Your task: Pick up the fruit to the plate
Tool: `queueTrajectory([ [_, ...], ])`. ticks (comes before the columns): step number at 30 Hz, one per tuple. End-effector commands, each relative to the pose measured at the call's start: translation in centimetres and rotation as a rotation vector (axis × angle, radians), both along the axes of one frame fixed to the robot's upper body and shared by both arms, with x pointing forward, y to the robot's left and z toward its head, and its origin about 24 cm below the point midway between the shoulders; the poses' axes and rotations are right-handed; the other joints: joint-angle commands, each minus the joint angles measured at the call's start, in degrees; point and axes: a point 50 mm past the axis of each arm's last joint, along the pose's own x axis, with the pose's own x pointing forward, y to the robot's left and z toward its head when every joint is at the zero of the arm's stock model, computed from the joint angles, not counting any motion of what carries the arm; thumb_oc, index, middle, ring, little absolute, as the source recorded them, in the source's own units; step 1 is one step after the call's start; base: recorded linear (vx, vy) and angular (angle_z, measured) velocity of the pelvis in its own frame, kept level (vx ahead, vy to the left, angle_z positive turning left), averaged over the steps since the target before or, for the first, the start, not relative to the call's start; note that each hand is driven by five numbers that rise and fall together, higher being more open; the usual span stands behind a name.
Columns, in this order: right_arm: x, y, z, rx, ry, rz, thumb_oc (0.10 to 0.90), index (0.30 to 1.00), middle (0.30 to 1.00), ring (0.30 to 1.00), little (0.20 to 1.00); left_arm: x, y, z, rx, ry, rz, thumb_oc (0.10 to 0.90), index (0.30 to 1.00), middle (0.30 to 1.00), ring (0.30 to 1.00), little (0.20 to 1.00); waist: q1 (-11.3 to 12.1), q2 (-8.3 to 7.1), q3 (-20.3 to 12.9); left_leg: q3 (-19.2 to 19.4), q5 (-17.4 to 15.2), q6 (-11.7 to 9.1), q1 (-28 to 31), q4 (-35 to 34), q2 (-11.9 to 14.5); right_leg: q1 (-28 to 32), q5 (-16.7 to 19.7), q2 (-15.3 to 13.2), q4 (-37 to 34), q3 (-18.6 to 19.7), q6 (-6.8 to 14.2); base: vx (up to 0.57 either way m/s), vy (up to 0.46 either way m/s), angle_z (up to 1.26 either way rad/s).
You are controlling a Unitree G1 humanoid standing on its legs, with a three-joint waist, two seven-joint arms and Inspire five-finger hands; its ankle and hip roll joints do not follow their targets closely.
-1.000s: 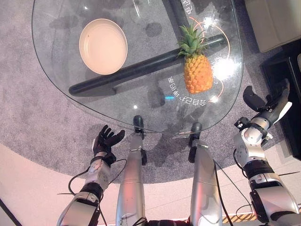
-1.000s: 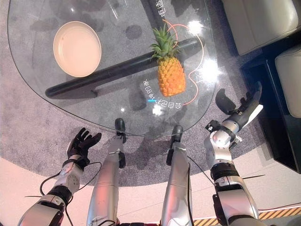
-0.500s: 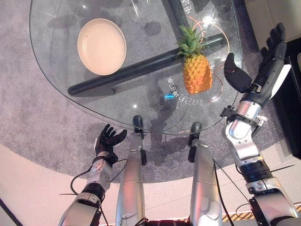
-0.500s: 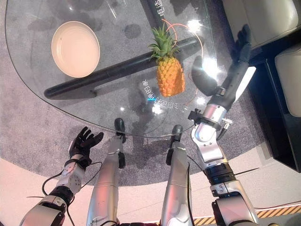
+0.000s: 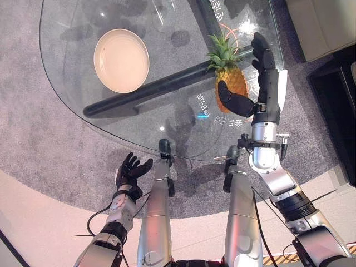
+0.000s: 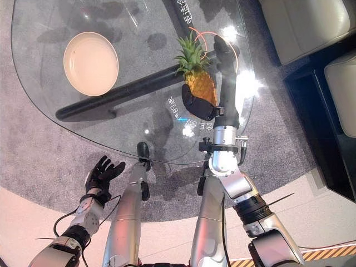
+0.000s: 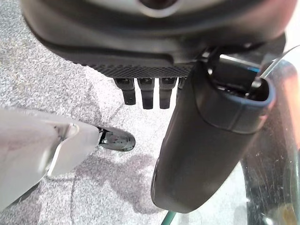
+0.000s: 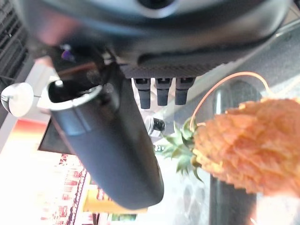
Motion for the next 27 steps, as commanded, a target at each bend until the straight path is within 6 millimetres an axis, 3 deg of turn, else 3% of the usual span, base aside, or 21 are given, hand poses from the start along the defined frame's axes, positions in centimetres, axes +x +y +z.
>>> queueTrajectory([
  [1,-2.2,1.3,4.6,-0.003,-0.224,0.112,0.800,0.900,0.900,0.900,0.900,-1.9,1.8,-1.2,0.049,0.037,0.047,0.800,0.900,0.900,0.900,0.900,-0.22,0.03,-1.03,1.74,-6.15,0.88,0.57,6.21,-3.18,2.54,5.38,2.79,-8.83,-3.35,-2.04,0.00,0.000,0.00],
  [13,-0.9,0.9,2.6,-0.054,-0.118,-0.022,0.800,0.900,0.900,0.900,0.900,-1.9,1.5,-1.3,0.051,0.041,0.036,0.800,0.900,0.900,0.900,0.900,0.06,0.34,-1.03,2.00,-5.83,1.06,0.71,5.76,-3.31,2.31,5.39,2.84,-8.49,-3.51,-2.14,0.00,0.001,0.00],
  [27,0.1,0.5,1.6,-0.102,-0.071,-0.139,0.800,0.900,0.900,0.900,0.900,-1.6,1.1,-1.2,0.058,0.041,0.018,0.800,0.900,0.900,0.900,0.900,0.75,0.68,-1.03,1.91,-5.75,1.39,0.62,5.37,-3.48,1.91,5.61,2.74,-8.31,-3.85,-1.94,0.00,0.000,0.00],
])
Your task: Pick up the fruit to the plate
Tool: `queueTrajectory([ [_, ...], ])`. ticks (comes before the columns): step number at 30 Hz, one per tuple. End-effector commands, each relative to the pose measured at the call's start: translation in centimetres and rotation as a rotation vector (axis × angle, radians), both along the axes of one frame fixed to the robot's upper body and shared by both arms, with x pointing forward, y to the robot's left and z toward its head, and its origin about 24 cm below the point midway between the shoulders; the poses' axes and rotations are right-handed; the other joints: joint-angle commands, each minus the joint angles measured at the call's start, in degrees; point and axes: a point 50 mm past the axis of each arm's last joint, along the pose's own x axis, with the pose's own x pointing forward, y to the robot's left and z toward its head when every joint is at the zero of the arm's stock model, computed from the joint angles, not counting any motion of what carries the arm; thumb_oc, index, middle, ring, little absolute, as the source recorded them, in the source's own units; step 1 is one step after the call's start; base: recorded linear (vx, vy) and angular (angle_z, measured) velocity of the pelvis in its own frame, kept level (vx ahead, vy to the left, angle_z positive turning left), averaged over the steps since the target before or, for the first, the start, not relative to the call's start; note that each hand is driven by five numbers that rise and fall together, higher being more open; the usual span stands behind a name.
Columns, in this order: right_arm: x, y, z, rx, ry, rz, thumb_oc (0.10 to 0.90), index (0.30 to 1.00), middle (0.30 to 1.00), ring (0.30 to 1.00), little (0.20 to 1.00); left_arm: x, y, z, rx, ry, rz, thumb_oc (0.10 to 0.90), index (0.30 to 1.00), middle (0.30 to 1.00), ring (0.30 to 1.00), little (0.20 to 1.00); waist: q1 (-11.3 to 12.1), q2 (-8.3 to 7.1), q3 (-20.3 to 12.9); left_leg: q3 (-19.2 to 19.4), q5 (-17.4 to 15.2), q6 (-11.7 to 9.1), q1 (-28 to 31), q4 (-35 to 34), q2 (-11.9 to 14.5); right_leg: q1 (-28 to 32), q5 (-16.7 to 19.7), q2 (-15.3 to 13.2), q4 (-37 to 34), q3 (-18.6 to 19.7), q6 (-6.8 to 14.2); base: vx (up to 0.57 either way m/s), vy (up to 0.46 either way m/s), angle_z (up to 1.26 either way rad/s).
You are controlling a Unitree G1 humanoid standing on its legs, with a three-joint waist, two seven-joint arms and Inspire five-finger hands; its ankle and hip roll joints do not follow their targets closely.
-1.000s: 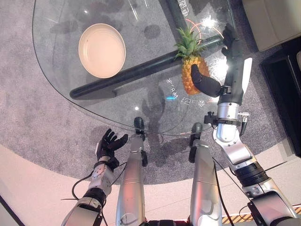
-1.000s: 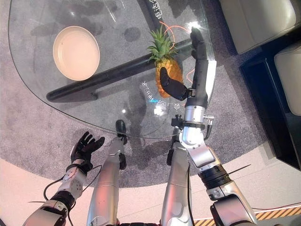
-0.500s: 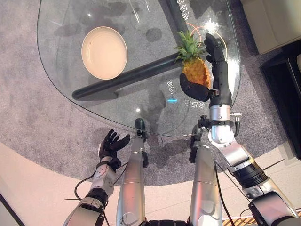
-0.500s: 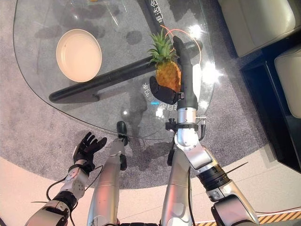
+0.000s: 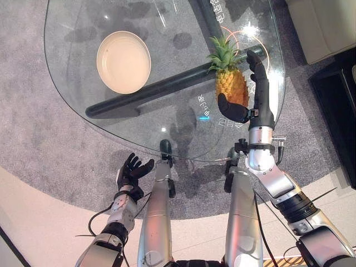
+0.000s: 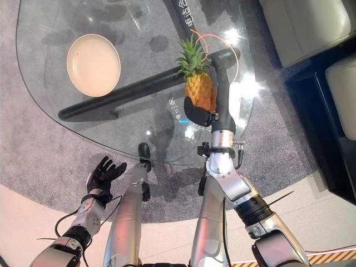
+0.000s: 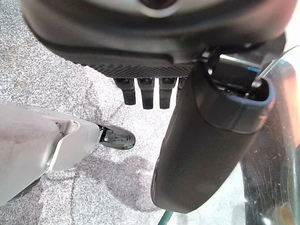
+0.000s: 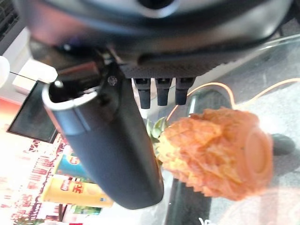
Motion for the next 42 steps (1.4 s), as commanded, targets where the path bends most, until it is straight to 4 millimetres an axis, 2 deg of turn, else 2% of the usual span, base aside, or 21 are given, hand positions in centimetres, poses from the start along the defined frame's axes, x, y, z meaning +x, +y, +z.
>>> queueTrajectory([
  [1,-0.6,1.0,3.6,-0.021,-0.205,0.014,0.800,0.900,0.900,0.900,0.900,-1.5,1.3,-1.1,0.054,0.037,0.029,0.800,0.900,0.900,0.900,0.900,0.47,0.51,-1.01,1.97,-6.30,2.01,-0.18,6.08,-3.39,2.12,6.58,3.05,-9.98,-3.78,-1.65,0.00,0.000,0.00],
  [25,1.6,-0.4,1.0,0.045,-0.050,-0.237,0.800,0.900,0.900,0.900,0.900,-1.2,0.6,-1.0,0.054,0.037,-0.005,0.800,0.900,0.900,0.900,0.900,1.46,1.51,-1.01,1.90,-6.07,2.37,-0.42,5.67,-3.71,1.24,6.64,3.03,-9.33,-3.85,-1.77,0.00,0.000,0.00],
  [42,2.8,-0.3,-1.1,0.069,0.151,-0.232,0.800,0.900,0.900,0.900,0.900,-1.1,0.5,-0.9,0.059,0.040,-0.022,0.800,0.900,0.900,0.900,0.900,2.08,1.62,-1.01,1.79,-6.03,2.44,-0.01,5.35,-3.93,1.66,6.61,3.14,-9.32,-4.06,-2.01,0.00,0.000,0.00],
])
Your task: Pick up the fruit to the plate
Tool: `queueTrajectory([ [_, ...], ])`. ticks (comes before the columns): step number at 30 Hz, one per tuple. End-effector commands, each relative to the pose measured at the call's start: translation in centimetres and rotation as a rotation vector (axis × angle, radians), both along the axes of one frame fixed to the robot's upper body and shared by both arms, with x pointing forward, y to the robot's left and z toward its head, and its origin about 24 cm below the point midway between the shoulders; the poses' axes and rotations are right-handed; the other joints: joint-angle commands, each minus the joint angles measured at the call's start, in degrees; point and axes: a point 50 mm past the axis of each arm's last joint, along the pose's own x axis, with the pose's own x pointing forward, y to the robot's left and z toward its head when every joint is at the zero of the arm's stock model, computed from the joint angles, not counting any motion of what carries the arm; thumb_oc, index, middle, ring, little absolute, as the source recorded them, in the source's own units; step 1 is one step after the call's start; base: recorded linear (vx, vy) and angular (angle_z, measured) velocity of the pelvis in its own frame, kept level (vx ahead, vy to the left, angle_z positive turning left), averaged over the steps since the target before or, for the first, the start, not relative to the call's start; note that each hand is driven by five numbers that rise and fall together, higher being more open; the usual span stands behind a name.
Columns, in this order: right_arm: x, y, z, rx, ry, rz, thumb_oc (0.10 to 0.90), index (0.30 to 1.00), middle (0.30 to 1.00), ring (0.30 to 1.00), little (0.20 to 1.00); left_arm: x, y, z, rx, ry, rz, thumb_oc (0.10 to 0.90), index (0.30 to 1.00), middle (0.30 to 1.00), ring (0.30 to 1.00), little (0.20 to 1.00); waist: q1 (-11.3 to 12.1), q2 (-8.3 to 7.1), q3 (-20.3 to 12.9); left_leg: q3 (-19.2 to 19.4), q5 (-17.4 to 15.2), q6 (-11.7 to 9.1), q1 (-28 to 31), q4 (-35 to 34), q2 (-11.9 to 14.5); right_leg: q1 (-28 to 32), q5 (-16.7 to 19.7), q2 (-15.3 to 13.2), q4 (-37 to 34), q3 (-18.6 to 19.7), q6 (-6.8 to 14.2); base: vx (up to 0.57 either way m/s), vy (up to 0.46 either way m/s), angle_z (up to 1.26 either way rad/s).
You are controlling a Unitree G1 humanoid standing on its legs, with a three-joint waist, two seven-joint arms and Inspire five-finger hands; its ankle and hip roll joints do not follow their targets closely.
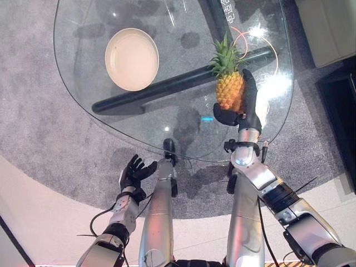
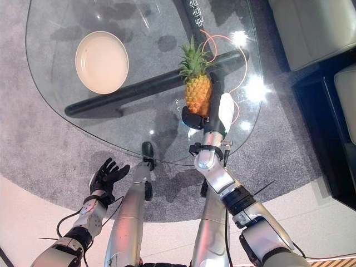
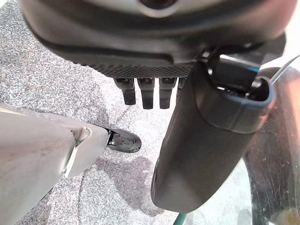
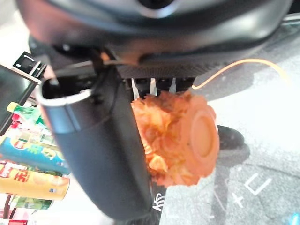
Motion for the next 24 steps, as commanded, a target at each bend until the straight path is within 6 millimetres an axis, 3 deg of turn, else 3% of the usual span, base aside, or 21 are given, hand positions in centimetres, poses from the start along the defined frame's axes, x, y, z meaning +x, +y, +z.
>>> queueTrajectory([
  [1,0.62,-1.88,0.84,0.019,-0.009,-0.087,0.800,0.900,0.900,0.900,0.900,-0.88,1.12,-0.52,0.052,0.018,0.006,0.800,0.900,0.900,0.900,0.900,-0.02,1.05,-0.97,2.14,-6.28,2.48,0.04,5.61,-3.94,1.60,6.69,3.15,-9.41,-3.80,-1.95,0.00,0.000,0.00],
  [12,1.23,-2.51,-0.01,-0.011,0.077,-0.126,0.800,0.900,0.900,0.900,0.900,-0.79,1.15,-0.37,0.061,0.013,0.001,0.800,0.900,0.900,0.900,0.900,0.52,0.99,-0.97,1.92,-6.32,2.66,0.18,5.34,-4.05,1.81,6.71,3.26,-9.37,-4.10,-1.86,0.00,-0.005,0.02],
  [13,1.28,-2.55,-0.08,-0.018,0.084,-0.126,0.742,0.851,0.851,0.851,0.842,-0.78,1.13,-0.36,0.060,0.011,0.000,0.800,0.900,0.900,0.900,0.900,0.54,1.01,-0.97,1.89,-6.32,2.67,0.18,5.33,-4.06,1.82,6.70,3.27,-9.35,-4.11,-1.87,0.00,0.000,0.00],
  [14,1.36,-2.58,-0.13,-0.030,0.091,-0.124,0.292,0.465,0.465,0.465,0.392,-0.73,1.07,-0.32,0.060,0.010,-0.001,0.800,0.900,0.900,0.900,0.900,0.58,1.06,-0.97,1.87,-6.33,2.69,0.22,5.30,-4.09,1.86,6.67,3.27,-9.36,-4.12,-1.88,0.00,0.000,0.00],
  [15,1.38,-2.60,-0.10,-0.034,0.089,-0.125,0.100,0.300,0.300,0.300,0.200,-0.72,1.07,-0.30,0.060,0.009,0.000,0.800,0.900,0.900,0.900,0.900,0.59,1.07,-0.97,1.88,-6.32,2.70,0.24,5.27,-4.09,1.89,6.67,3.26,-9.40,-4.12,-1.90,0.00,0.000,0.00],
  [24,1.52,-2.66,0.12,-0.053,0.070,-0.127,0.100,0.300,0.300,0.300,0.200,-0.71,1.56,-0.11,0.005,-0.007,0.085,0.800,0.900,0.900,0.900,0.900,0.68,1.06,-0.97,1.37,-6.29,2.65,0.72,5.12,-4.24,2.41,6.56,3.47,-9.37,-3.92,-1.89,0.00,0.000,0.00],
])
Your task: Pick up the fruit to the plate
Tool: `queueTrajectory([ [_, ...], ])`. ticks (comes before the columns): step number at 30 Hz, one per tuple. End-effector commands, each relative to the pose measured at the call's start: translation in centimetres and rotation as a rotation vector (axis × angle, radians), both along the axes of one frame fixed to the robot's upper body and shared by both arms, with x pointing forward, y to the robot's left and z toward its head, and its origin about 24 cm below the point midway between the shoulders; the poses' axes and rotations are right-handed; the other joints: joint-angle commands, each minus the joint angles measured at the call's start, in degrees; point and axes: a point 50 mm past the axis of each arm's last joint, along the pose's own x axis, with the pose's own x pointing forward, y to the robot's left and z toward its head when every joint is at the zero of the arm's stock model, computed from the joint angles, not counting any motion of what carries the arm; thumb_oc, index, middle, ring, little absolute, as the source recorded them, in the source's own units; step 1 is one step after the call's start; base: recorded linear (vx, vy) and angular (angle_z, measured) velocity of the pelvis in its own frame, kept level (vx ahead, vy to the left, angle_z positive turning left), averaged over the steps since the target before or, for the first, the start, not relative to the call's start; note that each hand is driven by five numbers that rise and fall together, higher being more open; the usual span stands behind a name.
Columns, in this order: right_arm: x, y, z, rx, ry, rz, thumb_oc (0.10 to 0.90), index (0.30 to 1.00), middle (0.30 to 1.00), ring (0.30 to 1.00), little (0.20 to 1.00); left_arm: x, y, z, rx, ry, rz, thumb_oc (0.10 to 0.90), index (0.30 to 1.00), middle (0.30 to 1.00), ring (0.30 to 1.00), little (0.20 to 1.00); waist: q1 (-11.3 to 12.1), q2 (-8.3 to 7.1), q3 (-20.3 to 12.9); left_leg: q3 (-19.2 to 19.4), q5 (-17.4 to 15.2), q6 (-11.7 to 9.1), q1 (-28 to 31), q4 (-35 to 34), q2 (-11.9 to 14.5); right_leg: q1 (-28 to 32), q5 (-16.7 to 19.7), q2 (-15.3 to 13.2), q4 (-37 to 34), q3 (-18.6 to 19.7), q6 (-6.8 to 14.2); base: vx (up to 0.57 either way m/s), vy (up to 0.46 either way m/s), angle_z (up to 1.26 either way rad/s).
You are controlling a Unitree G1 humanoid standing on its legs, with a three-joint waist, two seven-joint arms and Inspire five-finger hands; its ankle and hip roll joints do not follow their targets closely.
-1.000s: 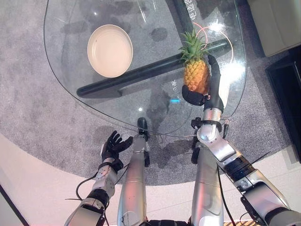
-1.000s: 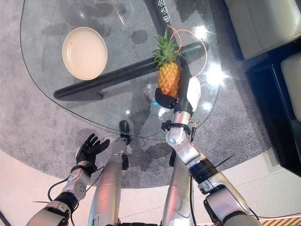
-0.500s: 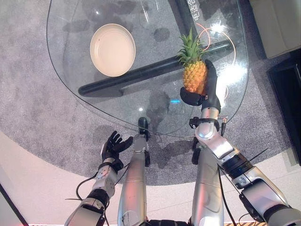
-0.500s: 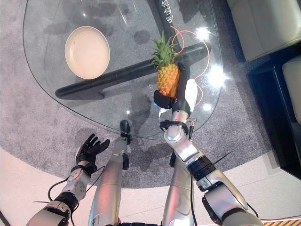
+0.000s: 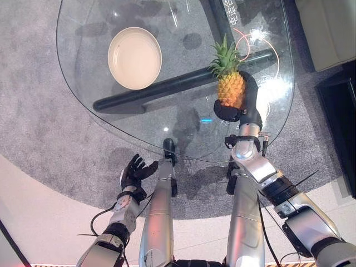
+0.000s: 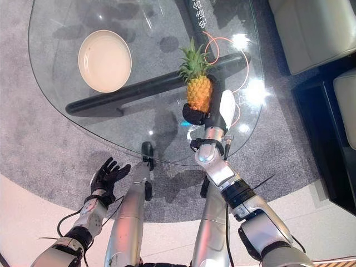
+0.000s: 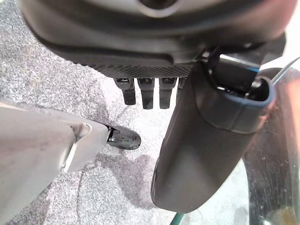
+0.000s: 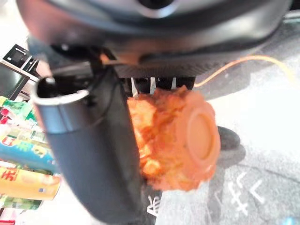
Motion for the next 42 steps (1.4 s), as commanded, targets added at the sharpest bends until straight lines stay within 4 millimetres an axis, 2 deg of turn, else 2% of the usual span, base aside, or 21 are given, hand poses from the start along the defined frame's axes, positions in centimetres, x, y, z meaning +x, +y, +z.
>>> queueTrajectory([
  [1,0.2,-2.1,-0.6,-0.041,0.030,-0.090,0.100,0.300,0.300,0.300,0.200,-0.9,2.0,-0.2,-0.022,-0.004,0.131,0.800,0.900,0.900,0.900,0.900,0.53,0.99,-0.95,2.35,-6.50,2.42,1.07,5.04,-4.30,2.00,6.53,3.55,-9.42,-2.68,-1.66,0.00,0.000,0.00],
  [3,0.2,-2.1,-0.6,-0.045,0.025,-0.088,0.100,0.300,0.300,0.300,0.200,-0.9,2.2,-0.2,-0.039,-0.011,0.155,0.800,0.900,0.900,0.900,0.900,0.53,0.98,-0.95,2.30,-6.48,2.41,1.29,4.90,-4.29,2.18,6.49,3.55,-9.45,-2.66,-1.64,0.00,0.000,0.00],
  [4,0.2,-2.1,-0.5,-0.056,0.014,-0.087,0.100,0.300,0.300,0.300,0.200,-1.0,2.8,-0.1,-0.090,-0.029,0.230,0.800,0.900,0.900,0.900,0.900,0.50,0.88,-0.95,2.31,-6.46,2.29,2.14,4.52,-4.24,2.96,6.30,3.51,-9.66,-2.75,-1.63,0.00,0.000,0.00],
  [9,0.2,-2.3,-0.1,-0.085,-0.010,-0.074,0.100,0.300,0.300,0.300,0.200,-0.8,4.2,0.8,-0.166,-0.093,0.378,0.800,0.900,0.900,0.900,0.900,0.40,0.82,-0.95,2.12,-6.31,1.99,3.55,3.94,-4.08,4.30,5.79,3.36,-9.77,-2.88,-1.67,0.00,0.000,0.00],
  [14,-0.2,-2.7,0.5,-0.104,-0.074,-0.073,0.100,0.300,0.300,0.300,0.200,-0.4,6.7,3.2,-0.231,-0.237,0.608,0.800,0.900,0.900,0.900,0.900,0.11,1.08,-0.95,2.09,-6.10,1.71,5.07,2.97,-4.12,5.42,5.13,3.18,-9.83,-2.70,-1.70,0.00,0.000,0.00],
  [18,-0.6,-3.6,1.1,-0.104,-0.132,-0.101,0.100,0.300,0.300,0.300,0.200,0.4,8.1,5.6,-0.192,-0.312,0.701,0.800,0.900,0.900,0.900,0.900,-0.21,1.48,-0.95,2.11,-6.09,1.66,5.68,2.64,-4.37,5.81,4.79,3.10,-9.74,-2.56,-1.80,0.00,0.008,0.00],
  [25,-0.9,-4.2,2.9,-0.120,-0.255,-0.118,0.100,0.300,0.300,0.300,0.200,0.6,9.5,8.2,-0.170,-0.410,0.838,0.800,0.900,0.900,0.900,0.900,-0.65,1.86,-0.95,2.57,-5.93,1.39,6.64,1.74,-4.25,6.64,4.42,3.08,-10.42,-2.28,-1.98,-0.01,0.018,0.00],
  [29,-1.3,-4.3,3.9,-0.134,-0.321,-0.115,0.100,0.300,0.300,0.300,0.200,0.9,9.8,10.4,-0.132,-0.507,0.874,0.800,0.900,0.900,0.900,0.900,-0.80,1.86,-0.95,2.76,-5.96,1.28,6.84,1.55,-4.16,6.96,4.22,3.02,-10.65,-2.18,-2.05,0.00,0.010,0.00],
  [31,-1.7,-4.4,4.5,-0.151,-0.370,-0.111,0.100,0.300,0.300,0.300,0.200,1.0,9.8,12.1,-0.087,-0.584,0.876,0.800,0.900,0.900,0.900,0.900,-0.95,1.91,-0.95,2.80,-6.02,1.23,7.07,1.39,-4.13,7.23,4.17,2.96,-10.84,-2.05,-2.01,0.00,0.000,0.00],
  [35,-2.4,-4.2,5.1,-0.189,-0.446,-0.108,0.100,0.300,0.300,0.300,0.200,1.7,8.8,15.4,0.032,-0.707,0.825,0.800,0.900,0.900,0.900,0.900,-1.04,1.94,-0.95,3.09,-6.01,1.17,7.37,0.95,-4.01,7.61,4.45,2.79,-11.47,-2.05,-1.79,0.00,0.000,0.00],
  [40,-3.0,-4.1,5.7,-0.218,-0.510,-0.099,0.100,0.300,0.300,0.300,0.200,2.2,7.7,17.9,-0.008,-0.842,0.743,0.800,0.900,0.900,0.900,0.900,-0.98,1.93,-0.95,3.37,-6.15,1.23,7.16,0.80,-4.01,7.65,4.73,2.48,-12.15,-2.31,-1.51,0.00,0.000,0.00],
  [42,-3.4,-3.7,6.0,-0.248,-0.553,-0.092,0.100,0.300,0.300,0.300,0.200,2.4,6.6,19.3,-0.012,-0.927,0.671,0.800,0.900,0.900,0.900,0.900,-0.88,1.61,-0.95,3.34,-6.40,1.30,6.95,0.91,-3.96,7.67,4.81,2.40,-12.32,-2.55,-1.37,-0.02,-0.053,0.00],
])
